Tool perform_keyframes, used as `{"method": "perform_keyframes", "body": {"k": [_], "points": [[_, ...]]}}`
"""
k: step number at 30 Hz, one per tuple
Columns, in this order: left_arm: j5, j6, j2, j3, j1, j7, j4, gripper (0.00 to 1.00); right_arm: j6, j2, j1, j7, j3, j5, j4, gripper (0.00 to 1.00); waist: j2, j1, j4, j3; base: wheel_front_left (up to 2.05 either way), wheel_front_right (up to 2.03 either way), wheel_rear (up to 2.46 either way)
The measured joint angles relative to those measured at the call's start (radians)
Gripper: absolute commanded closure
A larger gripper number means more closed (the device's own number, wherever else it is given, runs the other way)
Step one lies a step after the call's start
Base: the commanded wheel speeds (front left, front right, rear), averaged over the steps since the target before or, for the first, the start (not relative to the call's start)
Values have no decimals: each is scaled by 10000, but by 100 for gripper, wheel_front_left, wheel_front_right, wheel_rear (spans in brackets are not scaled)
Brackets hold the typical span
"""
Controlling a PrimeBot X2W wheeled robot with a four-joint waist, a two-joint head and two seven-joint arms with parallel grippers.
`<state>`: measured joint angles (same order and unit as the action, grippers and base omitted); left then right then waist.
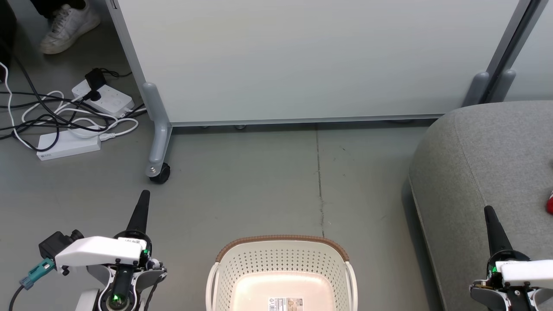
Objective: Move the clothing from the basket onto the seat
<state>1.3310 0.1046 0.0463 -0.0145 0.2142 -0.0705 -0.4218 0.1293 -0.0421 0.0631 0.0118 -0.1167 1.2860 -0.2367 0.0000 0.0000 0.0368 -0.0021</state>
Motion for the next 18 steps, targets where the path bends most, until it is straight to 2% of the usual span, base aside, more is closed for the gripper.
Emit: {"method": "perform_keyframes", "body": {"k": [18], "points": [[1241, 100, 6, -280, 390, -437, -73, 100, 0, -25, 214, -311, -190, 1488, -36, 100, 0, 0, -158, 6, 0, 0, 0]]}}
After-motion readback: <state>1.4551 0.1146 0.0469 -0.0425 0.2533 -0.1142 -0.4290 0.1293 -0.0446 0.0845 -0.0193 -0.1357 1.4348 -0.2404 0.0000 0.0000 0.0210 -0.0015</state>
